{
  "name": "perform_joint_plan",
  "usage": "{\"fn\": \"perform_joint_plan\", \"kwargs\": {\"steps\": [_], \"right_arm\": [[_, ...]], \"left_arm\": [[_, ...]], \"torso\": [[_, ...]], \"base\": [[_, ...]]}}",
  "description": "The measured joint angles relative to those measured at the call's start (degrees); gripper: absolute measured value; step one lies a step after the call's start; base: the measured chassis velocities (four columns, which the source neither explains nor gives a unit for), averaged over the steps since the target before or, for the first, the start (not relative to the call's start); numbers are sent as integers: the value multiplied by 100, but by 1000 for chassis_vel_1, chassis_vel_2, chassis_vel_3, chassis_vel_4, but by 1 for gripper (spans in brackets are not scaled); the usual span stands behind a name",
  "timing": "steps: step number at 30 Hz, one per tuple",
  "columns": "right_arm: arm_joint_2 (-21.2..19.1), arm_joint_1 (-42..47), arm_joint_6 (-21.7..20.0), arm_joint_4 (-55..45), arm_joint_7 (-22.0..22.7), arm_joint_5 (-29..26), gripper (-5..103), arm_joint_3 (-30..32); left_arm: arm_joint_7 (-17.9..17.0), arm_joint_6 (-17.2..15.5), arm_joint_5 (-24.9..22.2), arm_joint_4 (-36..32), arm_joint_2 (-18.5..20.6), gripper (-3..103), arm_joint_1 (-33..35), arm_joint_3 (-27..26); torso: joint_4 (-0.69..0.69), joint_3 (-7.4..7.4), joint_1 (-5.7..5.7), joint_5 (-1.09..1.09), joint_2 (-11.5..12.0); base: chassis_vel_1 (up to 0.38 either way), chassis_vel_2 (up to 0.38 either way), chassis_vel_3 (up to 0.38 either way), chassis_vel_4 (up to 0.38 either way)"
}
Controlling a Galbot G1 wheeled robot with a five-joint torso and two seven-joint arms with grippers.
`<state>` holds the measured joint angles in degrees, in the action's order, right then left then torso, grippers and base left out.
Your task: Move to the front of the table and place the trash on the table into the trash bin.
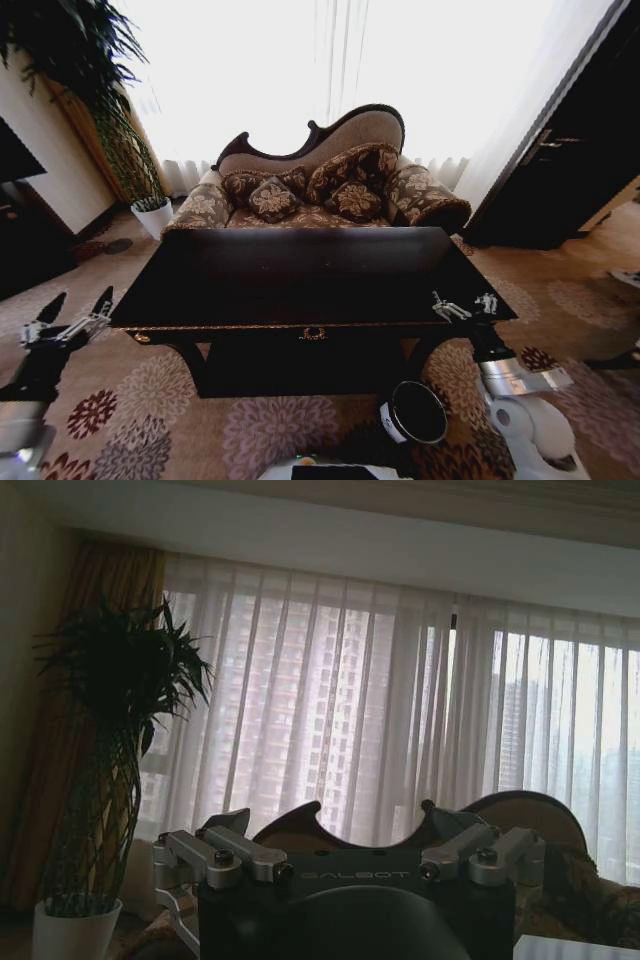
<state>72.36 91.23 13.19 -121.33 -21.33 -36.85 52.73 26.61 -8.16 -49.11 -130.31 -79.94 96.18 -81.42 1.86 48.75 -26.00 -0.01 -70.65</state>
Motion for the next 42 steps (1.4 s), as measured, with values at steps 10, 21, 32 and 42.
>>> {"fn": "perform_joint_plan", "kwargs": {"steps": [10,21,32,42], "right_arm": [[45,113,108,11,-181,44,100,37],[-167,322,170,-182,-290,227,100,-342],[-169,336,155,-205,-351,280,100,-389],[-189,311,163,-135,-436,287,100,-388]], "left_arm": [[68,13,3,103,254,100,-27,-54],[72,15,57,210,933,100,-78,60],[111,36,184,156,957,100,-77,269],[115,66,345,81,812,100,-75,428]], "torso": [[-1,0,-1,-1,0],[0,1,-5,0,2],[0,-1,2,-1,0],[0,-2,4,2,-2]], "base": [[0,0,0,0],[112,-106,-117,109],[297,-285,-296,282],[352,-357,-350,353]]}}
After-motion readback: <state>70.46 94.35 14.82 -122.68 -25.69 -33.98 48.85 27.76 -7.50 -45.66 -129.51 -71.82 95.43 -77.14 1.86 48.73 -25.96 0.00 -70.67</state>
